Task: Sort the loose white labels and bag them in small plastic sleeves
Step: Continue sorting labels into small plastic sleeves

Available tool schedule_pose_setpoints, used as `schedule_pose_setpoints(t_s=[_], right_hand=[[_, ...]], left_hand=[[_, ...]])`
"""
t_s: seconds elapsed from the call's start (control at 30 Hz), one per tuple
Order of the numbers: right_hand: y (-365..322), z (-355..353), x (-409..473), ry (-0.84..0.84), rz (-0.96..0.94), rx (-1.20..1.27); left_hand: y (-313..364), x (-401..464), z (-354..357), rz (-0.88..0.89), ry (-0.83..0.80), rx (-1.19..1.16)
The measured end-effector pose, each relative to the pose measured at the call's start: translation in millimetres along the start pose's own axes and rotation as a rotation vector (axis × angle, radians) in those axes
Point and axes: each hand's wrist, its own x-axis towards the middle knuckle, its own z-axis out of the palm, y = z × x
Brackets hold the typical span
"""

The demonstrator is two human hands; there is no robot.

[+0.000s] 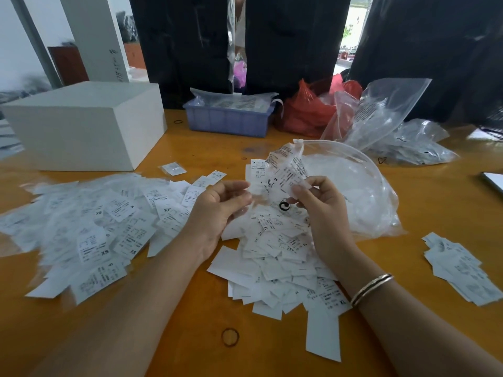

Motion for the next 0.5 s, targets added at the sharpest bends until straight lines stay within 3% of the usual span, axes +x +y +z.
schedule_pose_setpoints(t_s=[0.5], right_hand=[[3.0, 2.5, -1.3, -0.028, 0.069, -0.253]], left_hand=[[-0.6, 3.3, -0.3, 0.141, 0.113, 0.168]])
